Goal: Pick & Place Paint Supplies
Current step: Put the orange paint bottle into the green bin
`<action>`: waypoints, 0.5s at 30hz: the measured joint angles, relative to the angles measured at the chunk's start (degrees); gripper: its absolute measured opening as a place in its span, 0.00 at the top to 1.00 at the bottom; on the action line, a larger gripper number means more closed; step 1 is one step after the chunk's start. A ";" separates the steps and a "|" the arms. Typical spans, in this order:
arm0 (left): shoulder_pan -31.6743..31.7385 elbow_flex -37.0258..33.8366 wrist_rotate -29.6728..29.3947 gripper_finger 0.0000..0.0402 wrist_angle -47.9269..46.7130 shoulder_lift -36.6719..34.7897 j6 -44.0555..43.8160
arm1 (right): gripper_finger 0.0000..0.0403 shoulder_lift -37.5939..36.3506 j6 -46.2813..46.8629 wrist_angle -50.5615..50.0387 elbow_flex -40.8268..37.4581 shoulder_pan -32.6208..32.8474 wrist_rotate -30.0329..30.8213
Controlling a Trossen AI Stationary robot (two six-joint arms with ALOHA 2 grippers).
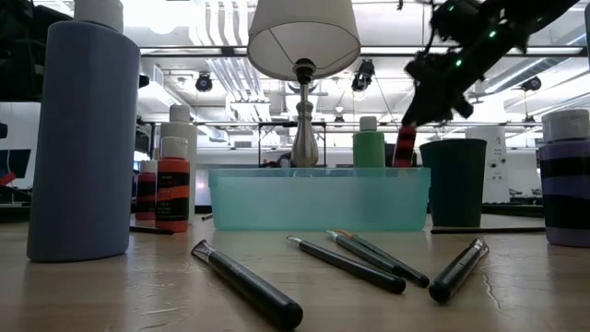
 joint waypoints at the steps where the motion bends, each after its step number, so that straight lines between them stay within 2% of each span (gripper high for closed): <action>1: 0.00 0.00 0.00 0.96 0.00 -0.01 0.00 | 0.73 -1.50 0.91 0.04 0.00 0.04 -0.09; 8: 0.00 0.00 0.02 0.96 0.00 0.00 0.00 | 0.73 -8.25 1.07 -0.17 4.10 1.95 -0.14; 15: 0.01 0.00 0.00 0.96 0.00 0.00 0.00 | 0.73 -7.19 -0.02 -6.49 13.50 4.59 -0.23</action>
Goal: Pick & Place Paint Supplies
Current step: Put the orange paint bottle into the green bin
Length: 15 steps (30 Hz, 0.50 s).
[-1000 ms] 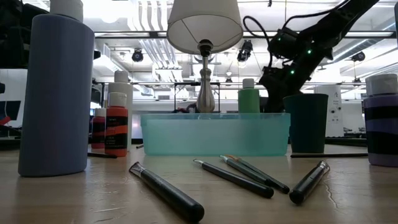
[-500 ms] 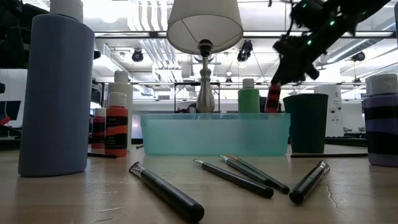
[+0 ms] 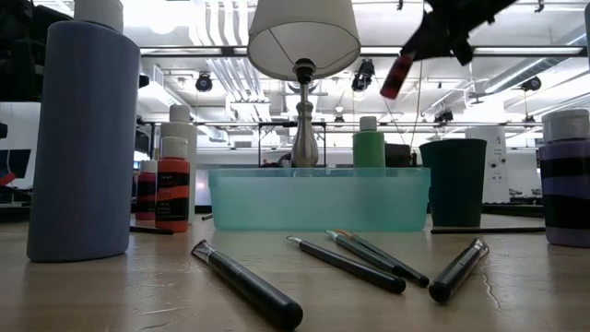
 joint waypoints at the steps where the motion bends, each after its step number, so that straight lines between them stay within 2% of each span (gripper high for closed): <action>1: -0.02 0.00 0.02 0.96 0.00 0.00 0.00 | 0.73 0.68 -0.16 -1.41 1.66 0.74 0.00; 15: -0.02 0.00 0.01 0.96 0.00 -0.01 0.00 | 0.73 16.84 -1.94 -12.85 24.16 14.86 0.05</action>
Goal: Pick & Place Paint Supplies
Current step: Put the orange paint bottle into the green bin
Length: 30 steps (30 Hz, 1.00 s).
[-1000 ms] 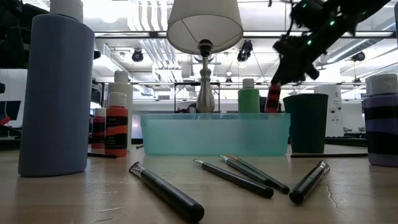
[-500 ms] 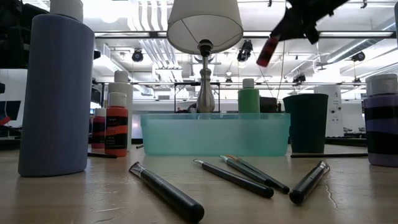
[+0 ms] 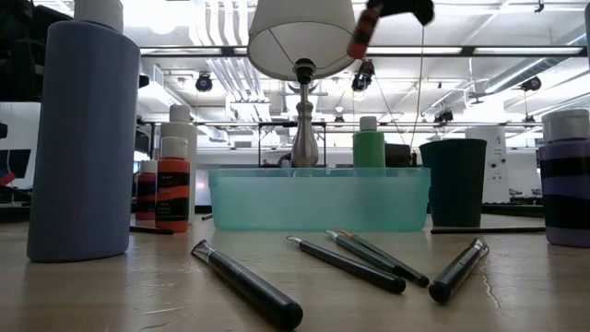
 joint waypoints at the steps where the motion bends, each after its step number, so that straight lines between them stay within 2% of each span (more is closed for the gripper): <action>1: 0.01 0.00 -0.01 0.96 0.00 -0.01 0.00 | 0.73 1.38 -0.02 -0.23 1.12 1.03 0.02; 10: 0.01 0.00 -0.01 0.96 0.00 0.00 0.00 | 0.73 11.08 0.00 -1.62 7.62 7.07 0.06; 15: 0.00 0.00 0.01 0.96 0.00 -0.01 0.00 | 0.73 15.63 -0.03 -2.07 8.31 7.89 0.13; 20: 0.01 0.00 0.00 0.96 0.00 0.01 0.00 | 0.73 18.87 4.05 -2.54 8.24 8.93 1.91; 24: 0.01 0.00 0.00 0.96 0.01 0.01 0.00 | 0.73 19.11 9.47 -2.87 8.26 12.16 7.79; 30: 0.02 0.00 0.01 0.96 0.01 0.01 0.00 | 0.73 19.13 22.03 -3.05 8.19 18.10 22.22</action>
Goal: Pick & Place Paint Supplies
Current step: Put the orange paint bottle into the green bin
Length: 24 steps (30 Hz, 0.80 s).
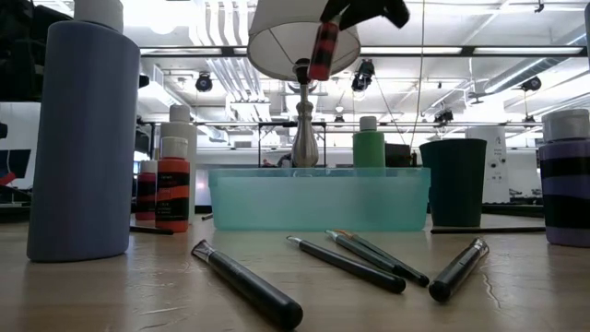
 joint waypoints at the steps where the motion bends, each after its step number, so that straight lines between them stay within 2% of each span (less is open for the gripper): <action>1: -0.02 0.00 -0.01 0.96 -0.01 -0.01 0.00 | 0.73 0.45 2.07 -0.04 -0.02 0.76 2.28; 4: -0.01 0.00 -0.01 0.96 -0.01 -0.01 0.00 | 0.73 2.03 8.73 -2.41 -0.10 2.30 6.17; 11: 0.00 0.00 -0.02 0.96 0.01 -0.02 0.00 | 0.73 6.93 25.61 -10.51 -0.19 3.94 6.56; 19: -0.01 0.00 0.00 0.96 0.00 0.05 0.00 | 0.73 9.36 27.47 -10.17 -0.06 7.46 6.54; 24: 0.00 0.00 -0.02 0.96 0.01 0.09 0.00 | 0.73 9.96 32.43 -10.25 3.31 9.79 8.39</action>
